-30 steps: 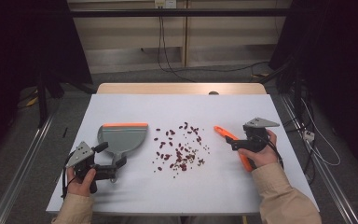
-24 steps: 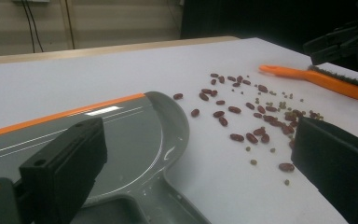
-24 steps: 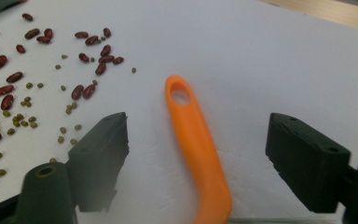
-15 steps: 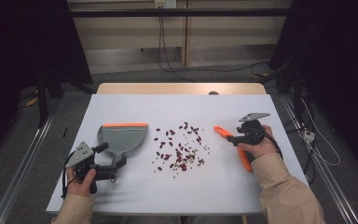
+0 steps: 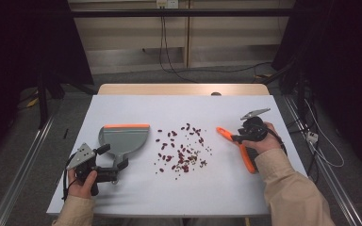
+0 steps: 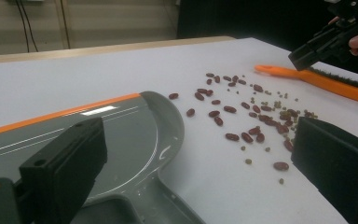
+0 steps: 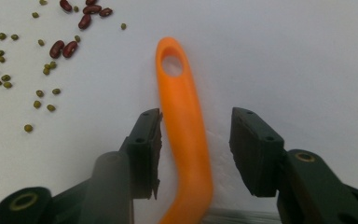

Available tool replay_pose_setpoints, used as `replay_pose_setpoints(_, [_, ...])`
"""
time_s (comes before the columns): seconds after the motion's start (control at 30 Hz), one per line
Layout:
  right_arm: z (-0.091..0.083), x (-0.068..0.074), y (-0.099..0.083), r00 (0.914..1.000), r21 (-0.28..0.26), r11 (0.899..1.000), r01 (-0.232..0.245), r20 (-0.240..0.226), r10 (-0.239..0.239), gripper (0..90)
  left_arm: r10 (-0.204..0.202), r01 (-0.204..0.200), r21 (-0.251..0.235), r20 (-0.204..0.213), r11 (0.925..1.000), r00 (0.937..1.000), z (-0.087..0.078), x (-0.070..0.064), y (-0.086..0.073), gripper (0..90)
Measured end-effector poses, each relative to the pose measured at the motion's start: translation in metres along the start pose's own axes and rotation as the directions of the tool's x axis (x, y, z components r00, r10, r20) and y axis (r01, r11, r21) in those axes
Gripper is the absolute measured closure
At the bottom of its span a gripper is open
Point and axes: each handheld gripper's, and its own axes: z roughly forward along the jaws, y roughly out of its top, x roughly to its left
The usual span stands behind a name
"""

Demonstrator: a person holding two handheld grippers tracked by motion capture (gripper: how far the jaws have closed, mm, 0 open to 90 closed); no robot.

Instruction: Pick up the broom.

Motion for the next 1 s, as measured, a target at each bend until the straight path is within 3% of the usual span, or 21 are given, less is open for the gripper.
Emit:
replay_pose_setpoints(0.13, [0.002,-0.001,0.001,0.9996,0.048,0.999,-0.023,-0.017,0.024,59.9,0.001,-0.001,0.002,0.001,1.0000,1.0000,0.000,0.000,0.000,3.2])
replay_pose_setpoints(0.3, [0.005,-0.002,0.003,0.9995,0.108,0.994,-0.007,-0.028,0.010,61.5,0.001,-0.001,0.004,0.000,1.0000,1.0000,0.001,0.000,0.000,3.2])
replay_pose_setpoints(0.47, [0.007,-0.004,0.003,0.9992,0.127,0.992,-0.010,-0.038,0.015,68.0,0.000,0.000,0.005,0.002,1.0000,1.0000,0.001,0.000,-0.001,3.2])
replay_pose_setpoints(0.83, [0.013,-0.002,0.008,0.9993,0.187,0.982,0.013,-0.038,-0.006,67.3,0.000,0.000,0.013,-0.001,0.9999,1.0000,0.002,0.000,-0.001,3.2])
replay_pose_setpoints(1.0, [0.019,0.000,0.013,0.9989,0.241,0.970,0.037,-0.038,-0.029,66.0,-0.002,0.002,0.016,0.001,0.9999,1.0000,0.002,-0.001,-0.001,3.2])
